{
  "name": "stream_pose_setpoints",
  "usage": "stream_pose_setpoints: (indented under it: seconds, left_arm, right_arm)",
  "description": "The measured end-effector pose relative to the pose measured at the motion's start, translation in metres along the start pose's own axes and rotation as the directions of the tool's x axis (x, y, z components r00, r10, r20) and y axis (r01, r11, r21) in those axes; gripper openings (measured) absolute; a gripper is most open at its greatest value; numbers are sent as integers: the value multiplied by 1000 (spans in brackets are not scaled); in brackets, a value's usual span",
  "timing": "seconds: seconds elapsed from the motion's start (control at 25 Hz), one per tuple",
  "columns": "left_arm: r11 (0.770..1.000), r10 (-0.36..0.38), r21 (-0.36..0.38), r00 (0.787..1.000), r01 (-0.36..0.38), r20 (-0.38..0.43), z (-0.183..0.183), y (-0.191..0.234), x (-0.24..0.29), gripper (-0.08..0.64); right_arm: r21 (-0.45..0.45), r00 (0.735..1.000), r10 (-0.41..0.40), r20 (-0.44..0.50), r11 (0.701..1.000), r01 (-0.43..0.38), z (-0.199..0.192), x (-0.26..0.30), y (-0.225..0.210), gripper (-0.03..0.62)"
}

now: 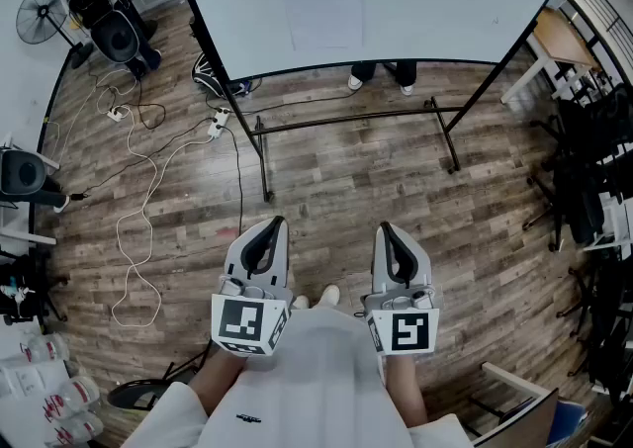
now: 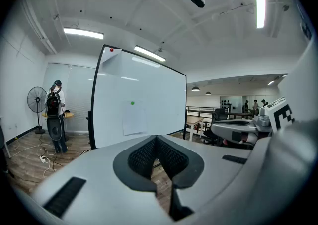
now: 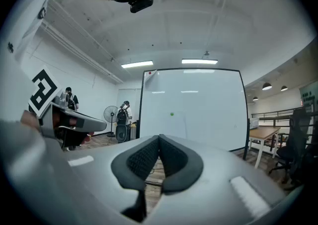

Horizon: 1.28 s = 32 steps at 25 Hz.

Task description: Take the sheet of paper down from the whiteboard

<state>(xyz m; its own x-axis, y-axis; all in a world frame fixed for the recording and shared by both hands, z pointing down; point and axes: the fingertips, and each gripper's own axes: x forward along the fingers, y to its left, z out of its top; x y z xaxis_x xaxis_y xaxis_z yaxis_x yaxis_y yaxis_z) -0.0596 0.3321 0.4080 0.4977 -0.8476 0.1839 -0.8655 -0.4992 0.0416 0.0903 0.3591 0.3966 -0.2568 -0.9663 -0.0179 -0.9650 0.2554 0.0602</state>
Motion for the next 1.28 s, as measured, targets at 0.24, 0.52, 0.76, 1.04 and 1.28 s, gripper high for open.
stream_pose_setpoints:
  seconds: [0.24,0.52,0.76,1.04,1.28]
  left_arm:
    - [1000,5,8,1000,-5,1,6,-8,0,6]
    - [1000,7,7,1000,-7,-16,0,-11,4,6]
    - [1000,-11,18,1000,12,-28,-4,-27,18,6]
    - [1000,0,9,1000,0,-29,-9,-38,27,6]
    - [999,35,-5,999,-35,-14,-1,-13,46,6]
  right_arm:
    - [18,1000,14,11,1000,-14,-1,-1,-6,12]
    - [93,999,6,39,996,-10,-4,-5,-12,12]
    - [74,1000,1,9,997,-2,-15,-10,-27,12]
    - [99,1000,4,10,995,-5,-27,-10,-45,12]
    - [99,1000,24,15,995,-25,-26,22,-45,12]
